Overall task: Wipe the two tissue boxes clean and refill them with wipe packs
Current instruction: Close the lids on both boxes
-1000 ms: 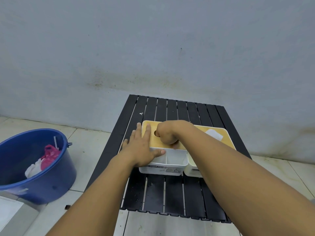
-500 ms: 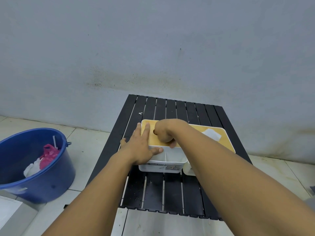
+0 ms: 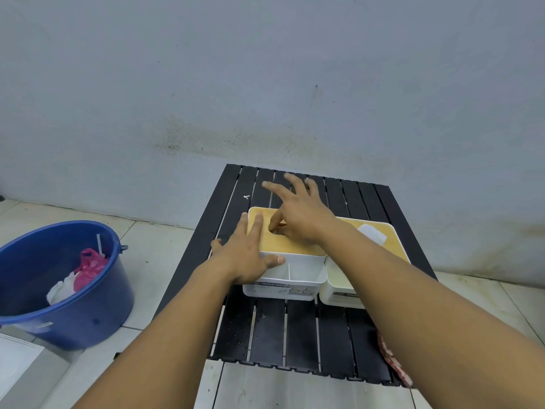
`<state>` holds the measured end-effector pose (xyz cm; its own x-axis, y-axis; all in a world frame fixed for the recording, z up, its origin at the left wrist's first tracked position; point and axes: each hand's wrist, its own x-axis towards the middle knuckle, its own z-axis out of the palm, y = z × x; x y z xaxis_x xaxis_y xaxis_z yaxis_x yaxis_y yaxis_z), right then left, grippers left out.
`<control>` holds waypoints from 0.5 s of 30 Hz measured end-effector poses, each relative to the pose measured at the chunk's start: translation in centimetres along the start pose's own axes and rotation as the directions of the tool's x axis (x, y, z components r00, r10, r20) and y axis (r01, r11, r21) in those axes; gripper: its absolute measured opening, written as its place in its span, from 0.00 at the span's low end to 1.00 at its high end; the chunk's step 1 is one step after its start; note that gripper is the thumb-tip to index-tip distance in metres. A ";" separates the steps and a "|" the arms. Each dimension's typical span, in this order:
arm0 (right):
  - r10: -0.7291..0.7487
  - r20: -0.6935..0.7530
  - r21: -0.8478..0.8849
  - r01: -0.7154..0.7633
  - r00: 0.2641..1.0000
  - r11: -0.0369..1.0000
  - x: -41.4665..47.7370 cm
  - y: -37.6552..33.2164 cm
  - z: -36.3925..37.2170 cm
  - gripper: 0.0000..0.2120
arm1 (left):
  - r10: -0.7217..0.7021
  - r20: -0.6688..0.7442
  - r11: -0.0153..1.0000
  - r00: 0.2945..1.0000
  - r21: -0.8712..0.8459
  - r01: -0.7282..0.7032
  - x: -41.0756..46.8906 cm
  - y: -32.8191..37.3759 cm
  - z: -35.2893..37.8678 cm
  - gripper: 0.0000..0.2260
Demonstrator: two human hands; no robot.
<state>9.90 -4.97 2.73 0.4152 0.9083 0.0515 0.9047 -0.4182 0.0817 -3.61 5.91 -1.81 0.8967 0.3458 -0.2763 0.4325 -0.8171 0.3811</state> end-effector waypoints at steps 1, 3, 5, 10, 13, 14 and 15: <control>-0.045 0.010 0.020 0.045 0.999 0.999 0.4 0.4 0.2 0.04 | 0.000 0.000 1.000 1.000 0.002 0.000 0.0 0.0 0.0 0.47; -0.085 0.037 0.057 0.083 0.996 0.995 0.9 1.1 0.7 0.04 | -0.001 0.005 1.000 1.000 -0.002 0.001 0.1 -0.1 0.1 0.46; -0.073 0.065 0.094 0.067 0.995 0.993 1.1 1.5 0.9 0.05 | -0.003 0.005 1.000 1.000 -0.008 0.003 0.2 -0.1 0.1 0.46; -0.024 0.135 0.206 -0.004 0.991 0.979 1.1 1.6 1.4 0.06 | -0.004 0.008 1.000 1.000 -0.012 0.004 0.4 -0.1 0.2 0.46; -0.021 0.127 0.257 -0.013 0.992 0.966 0.5 2.0 0.9 0.05 | -0.005 0.003 1.000 1.000 0.005 0.005 0.5 -0.1 0.2 0.46; 0.004 0.096 0.291 -0.032 0.995 0.956 0.2 2.2 0.4 0.04 | -0.003 0.001 1.000 1.000 0.007 0.003 0.5 -0.1 0.2 0.46; 0.039 0.057 0.330 -0.055 0.998 0.942 -0.2 2.4 -0.1 0.03 | -0.001 0.000 1.000 1.000 0.009 0.001 0.5 -0.1 0.1 0.46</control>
<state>11.94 -6.17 3.01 0.4547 0.8906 -0.0019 0.8611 -0.4402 -0.2545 -3.22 6.15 -2.12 0.8963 0.3468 -0.2764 0.4327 -0.8207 0.3731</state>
